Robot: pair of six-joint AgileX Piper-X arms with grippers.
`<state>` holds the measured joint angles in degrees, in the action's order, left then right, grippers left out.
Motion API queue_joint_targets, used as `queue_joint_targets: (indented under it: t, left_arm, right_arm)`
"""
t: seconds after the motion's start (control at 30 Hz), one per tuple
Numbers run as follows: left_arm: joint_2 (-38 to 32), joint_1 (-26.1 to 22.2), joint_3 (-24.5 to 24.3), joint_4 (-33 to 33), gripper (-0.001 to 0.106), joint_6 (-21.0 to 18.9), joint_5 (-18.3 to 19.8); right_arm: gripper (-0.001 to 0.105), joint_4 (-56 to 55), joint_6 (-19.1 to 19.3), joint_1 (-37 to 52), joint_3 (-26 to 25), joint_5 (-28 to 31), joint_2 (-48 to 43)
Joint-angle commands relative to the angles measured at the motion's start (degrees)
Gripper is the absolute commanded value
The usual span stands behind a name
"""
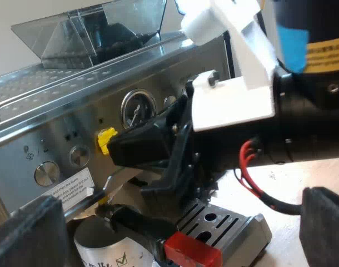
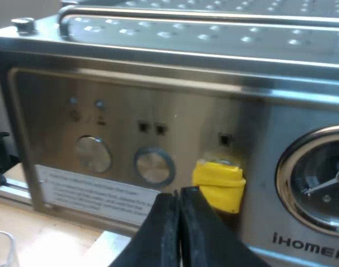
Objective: Place mug into machine
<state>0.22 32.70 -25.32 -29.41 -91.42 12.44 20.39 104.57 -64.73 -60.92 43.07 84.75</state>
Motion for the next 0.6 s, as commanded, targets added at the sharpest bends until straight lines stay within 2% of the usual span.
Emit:
queue_joint_targets:
  t: [0.03,0.4,0.6]
  left_arm:
    - [-0.3,0.3,-0.4,0.9,0.085,0.3,0.4]
    - [-0.3,0.3,-0.4,0.9,0.085,0.3,0.4]
    - [-0.3,0.3,-0.4,0.9,0.085,0.3,0.4]
  right_arm:
    - [0.0,0.4,1.1,1.3,-0.7,1.1,0.1]
    - [0.0,0.4,0.6,6.8,-0.7,1.6,0.4]
    - [0.0,0.3,-0.9,7.8,-0.7,1.6,1.0]
